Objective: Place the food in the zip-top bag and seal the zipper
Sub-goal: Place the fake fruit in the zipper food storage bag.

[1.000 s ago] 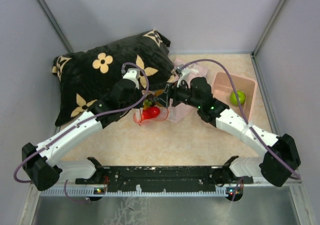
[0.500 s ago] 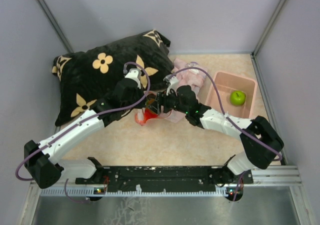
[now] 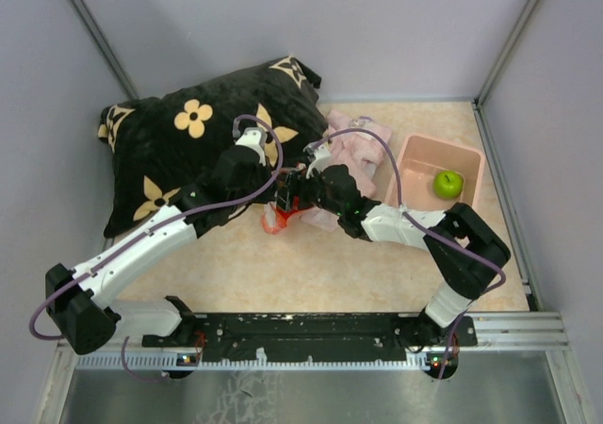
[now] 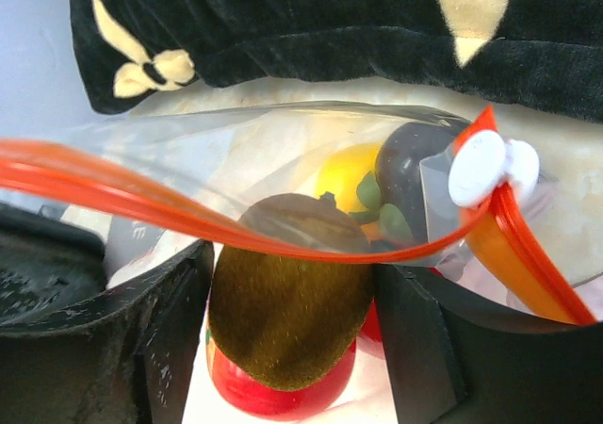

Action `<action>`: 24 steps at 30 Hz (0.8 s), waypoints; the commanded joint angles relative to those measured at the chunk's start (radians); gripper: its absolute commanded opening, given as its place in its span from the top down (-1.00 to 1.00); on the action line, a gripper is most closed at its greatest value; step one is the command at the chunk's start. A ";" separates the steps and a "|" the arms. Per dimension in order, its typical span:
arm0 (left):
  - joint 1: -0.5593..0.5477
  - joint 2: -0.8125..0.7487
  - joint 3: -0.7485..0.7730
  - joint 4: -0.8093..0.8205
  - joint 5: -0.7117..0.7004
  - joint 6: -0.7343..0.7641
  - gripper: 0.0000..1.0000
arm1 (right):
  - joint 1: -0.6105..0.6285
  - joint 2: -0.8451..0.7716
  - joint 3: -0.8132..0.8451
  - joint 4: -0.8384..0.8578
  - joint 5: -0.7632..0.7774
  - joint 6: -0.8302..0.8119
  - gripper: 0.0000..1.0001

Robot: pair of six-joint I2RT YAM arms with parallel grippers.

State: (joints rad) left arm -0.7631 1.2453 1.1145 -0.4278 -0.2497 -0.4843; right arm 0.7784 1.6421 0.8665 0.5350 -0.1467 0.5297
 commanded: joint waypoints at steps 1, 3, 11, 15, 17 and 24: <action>-0.002 0.002 0.030 0.011 0.028 -0.023 1.00 | 0.010 0.051 0.082 0.086 0.030 0.029 -0.50; -0.003 -0.001 0.026 0.014 0.024 -0.025 1.00 | 0.010 0.059 0.089 0.087 0.029 0.033 -0.53; -0.002 -0.013 0.009 0.014 0.005 -0.031 1.00 | 0.010 0.054 0.118 0.062 0.006 0.029 -0.56; -0.002 -0.030 -0.009 0.012 -0.017 -0.044 1.00 | 0.010 0.020 0.123 0.041 -0.027 0.012 -0.56; -0.002 -0.042 -0.019 0.013 -0.037 -0.052 1.00 | 0.010 -0.021 0.122 0.013 -0.024 -0.014 -0.56; -0.002 -0.064 -0.039 0.012 -0.075 -0.070 1.00 | 0.010 -0.149 0.112 -0.153 -0.009 -0.122 -0.57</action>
State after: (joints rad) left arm -0.7635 1.2083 1.0840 -0.4351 -0.2863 -0.5320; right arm 0.7780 1.6123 0.9375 0.4297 -0.1516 0.4881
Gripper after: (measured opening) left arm 0.008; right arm 0.785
